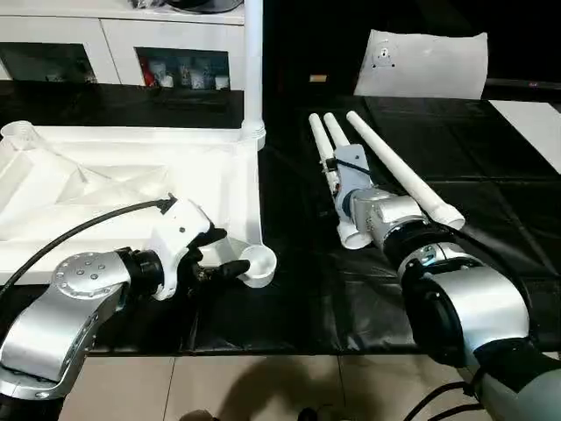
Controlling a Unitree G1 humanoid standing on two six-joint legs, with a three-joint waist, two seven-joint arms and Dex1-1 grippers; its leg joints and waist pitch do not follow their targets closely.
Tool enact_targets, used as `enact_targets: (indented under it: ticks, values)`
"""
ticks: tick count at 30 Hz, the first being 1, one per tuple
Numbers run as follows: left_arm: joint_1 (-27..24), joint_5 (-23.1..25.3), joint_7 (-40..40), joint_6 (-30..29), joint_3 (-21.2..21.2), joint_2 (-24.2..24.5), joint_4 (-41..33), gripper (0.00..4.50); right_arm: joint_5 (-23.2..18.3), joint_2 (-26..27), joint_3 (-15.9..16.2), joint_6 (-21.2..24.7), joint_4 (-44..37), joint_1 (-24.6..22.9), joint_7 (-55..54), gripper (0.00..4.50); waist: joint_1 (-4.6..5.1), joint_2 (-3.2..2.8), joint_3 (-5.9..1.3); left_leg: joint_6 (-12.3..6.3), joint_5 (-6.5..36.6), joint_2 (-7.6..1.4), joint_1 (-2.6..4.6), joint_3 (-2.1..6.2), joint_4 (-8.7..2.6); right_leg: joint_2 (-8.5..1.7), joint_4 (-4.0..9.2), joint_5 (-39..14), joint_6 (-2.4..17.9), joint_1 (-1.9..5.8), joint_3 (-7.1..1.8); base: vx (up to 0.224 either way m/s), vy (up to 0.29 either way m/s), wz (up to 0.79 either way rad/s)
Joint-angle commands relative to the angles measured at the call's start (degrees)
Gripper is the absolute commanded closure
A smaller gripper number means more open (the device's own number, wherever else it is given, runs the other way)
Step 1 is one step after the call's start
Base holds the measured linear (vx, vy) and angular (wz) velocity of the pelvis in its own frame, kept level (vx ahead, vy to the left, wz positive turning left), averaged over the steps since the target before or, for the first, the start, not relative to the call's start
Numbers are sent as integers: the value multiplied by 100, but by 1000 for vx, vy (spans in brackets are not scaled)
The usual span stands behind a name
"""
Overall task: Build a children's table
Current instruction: Pick table leg
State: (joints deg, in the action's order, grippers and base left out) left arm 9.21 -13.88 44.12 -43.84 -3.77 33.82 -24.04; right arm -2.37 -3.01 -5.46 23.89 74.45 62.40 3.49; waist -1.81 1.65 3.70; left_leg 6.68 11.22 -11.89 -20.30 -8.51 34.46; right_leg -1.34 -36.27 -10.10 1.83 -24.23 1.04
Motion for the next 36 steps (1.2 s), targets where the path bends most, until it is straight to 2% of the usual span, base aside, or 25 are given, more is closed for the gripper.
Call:
enact_targets:
  ticks: [1,5,7,10,11,15,17,19,21,24,26,33,35,36]
  values:
    - [-13,-32,-34,-46,-61,77,-130,69,-100,8,-132,231,174,-59,-22,0,2,-91,-381,202,1162,19,-21,-93,-341,-373,386,-1284,889,316,-181,0,0,0]
    - [-15,-48,-69,-97,-77,81,-186,30,-208,34,-265,495,206,-49,135,0,2,-86,-374,215,1269,14,-5,-85,-348,-378,399,-1449,866,307,-176,0,0,0]
    - [-6,-38,-83,-80,-78,89,-179,15,-247,43,-318,557,207,-52,173,30,-2,-87,-376,216,1291,11,3,-84,-348,-383,406,-1499,850,300,-176,0,0,0]
    - [17,-23,-95,-64,-93,102,-161,1,-329,54,-429,602,199,-54,167,43,-7,-88,-384,225,1269,13,-1,-80,-350,-378,399,-1452,850,302,-173,0,0,0]
    - [27,-22,-96,-57,-98,100,-154,0,-364,54,-479,615,196,-49,170,72,-5,-96,-380,231,1312,9,8,-80,-353,-377,402,-1450,854,291,-172,0,0,0]
    - [60,-31,-101,-42,-126,109,-149,0,-379,26,-545,660,176,-31,237,86,-7,-84,-391,240,1309,12,1,-77,-352,-380,399,-1427,866,302,-169,0,0,0]
    - [69,-25,-89,-21,-141,123,-130,0,-363,5,-515,677,173,-23,282,124,-1,-71,-394,236,1319,10,3,-76,-352,-379,398,-1429,872,303,-166,0,0,0]
    - [71,-10,-83,16,-153,142,-110,0,-349,-13,-514,699,170,-10,312,128,-1,-69,-395,239,1323,10,4,-78,-349,-380,402,-1448,869,300,-167,0,0,0]
    - [71,19,-98,59,-167,150,-81,0,-342,-32,-528,727,168,5,338,158,2,-71,-394,241,1346,8,6,-76,-352,-379,403,-1464,867,296,-165,0,0,0]
    - [76,29,-112,85,-184,141,-56,0,-355,-62,-550,756,164,29,360,171,-1,-74,-400,246,1314,6,7,-77,-350,-382,398,-1433,872,300,-166,0,0,0]
    - [79,34,-136,107,-193,125,-49,0,-352,-68,-583,772,160,49,375,200,6,-61,-397,244,1315,8,0,-78,-350,-377,399,-1423,876,302,-165,0,0,0]
    - [117,100,-239,245,-215,89,63,0,-467,-82,-773,720,126,90,356,244,7,-49,-399,238,1296,8,0,-81,-346,-384,405,-1474,853,302,-169,0,0,0]
    - [129,118,-284,295,-206,64,102,0,-542,-98,-857,681,102,109,355,255,3,-76,-400,236,1281,8,3,-78,-346,-379,399,-1423,867,299,-166,0,0,0]
    - [129,119,-286,297,-205,63,104,0,-546,-99,-861,678,101,109,355,260,8,-70,-402,235,1282,9,-1,-79,-347,-377,402,-1411,872,302,-163,0,0,0]
